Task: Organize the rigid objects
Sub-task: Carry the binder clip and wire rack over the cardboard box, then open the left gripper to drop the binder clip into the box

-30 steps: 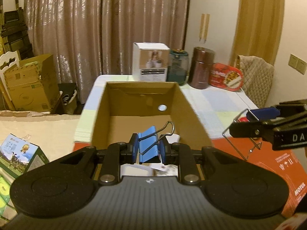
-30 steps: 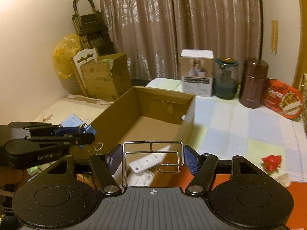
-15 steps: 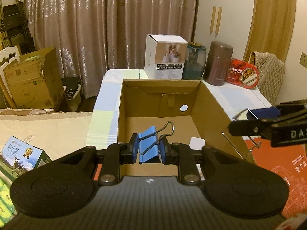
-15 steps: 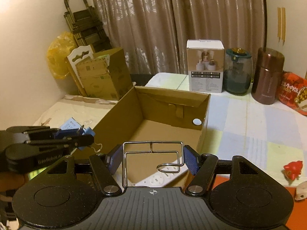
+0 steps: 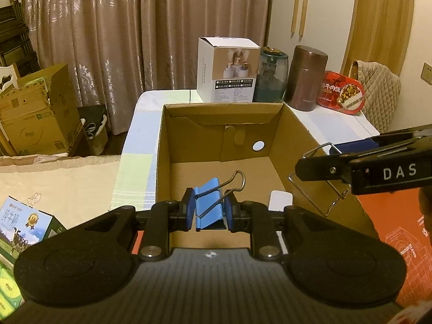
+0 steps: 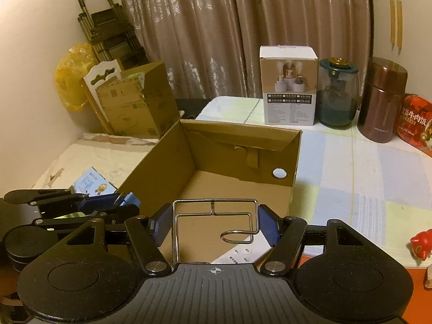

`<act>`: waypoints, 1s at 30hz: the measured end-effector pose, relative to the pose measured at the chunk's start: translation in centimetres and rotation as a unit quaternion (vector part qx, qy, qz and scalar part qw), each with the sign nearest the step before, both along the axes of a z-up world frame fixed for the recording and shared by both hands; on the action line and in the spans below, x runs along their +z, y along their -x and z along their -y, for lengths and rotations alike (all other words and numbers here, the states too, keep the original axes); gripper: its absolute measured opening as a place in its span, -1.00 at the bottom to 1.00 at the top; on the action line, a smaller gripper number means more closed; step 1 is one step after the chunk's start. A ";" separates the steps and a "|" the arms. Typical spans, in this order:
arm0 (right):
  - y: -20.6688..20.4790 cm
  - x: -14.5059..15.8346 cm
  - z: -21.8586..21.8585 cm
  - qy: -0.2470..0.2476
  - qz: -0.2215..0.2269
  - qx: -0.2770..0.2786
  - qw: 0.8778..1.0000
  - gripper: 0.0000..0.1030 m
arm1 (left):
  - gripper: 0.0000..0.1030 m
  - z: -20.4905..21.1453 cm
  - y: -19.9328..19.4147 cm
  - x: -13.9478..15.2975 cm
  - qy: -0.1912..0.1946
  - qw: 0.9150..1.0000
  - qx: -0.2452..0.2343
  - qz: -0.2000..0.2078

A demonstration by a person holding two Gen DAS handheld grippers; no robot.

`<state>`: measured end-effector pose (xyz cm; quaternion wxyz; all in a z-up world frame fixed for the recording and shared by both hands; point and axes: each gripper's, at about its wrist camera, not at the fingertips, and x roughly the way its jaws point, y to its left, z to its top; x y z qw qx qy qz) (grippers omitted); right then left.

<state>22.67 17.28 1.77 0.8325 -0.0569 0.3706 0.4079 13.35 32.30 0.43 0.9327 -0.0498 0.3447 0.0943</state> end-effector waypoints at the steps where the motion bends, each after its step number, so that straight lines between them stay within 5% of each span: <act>1: -0.1 -0.1 0.0 0.000 -0.001 -0.002 1.000 0.25 | -0.64 0.0 -0.1 -0.1 0.000 1.000 0.000 -0.001; 10: -0.4 -0.4 -0.4 -0.002 -0.004 -0.008 1.000 0.25 | -0.64 -0.4 -1.0 -0.7 -0.003 1.000 0.006 -0.005; 13: -0.4 -0.4 -0.6 -0.004 -0.006 -0.009 1.000 0.25 | -0.39 -0.4 -1.2 -0.6 -0.005 1.000 0.008 0.005; 30: 0.2 -0.3 -1.1 -0.011 -0.014 -0.011 1.000 0.25 | -0.40 -0.5 0.8 0.6 -0.011 1.000 0.012 0.015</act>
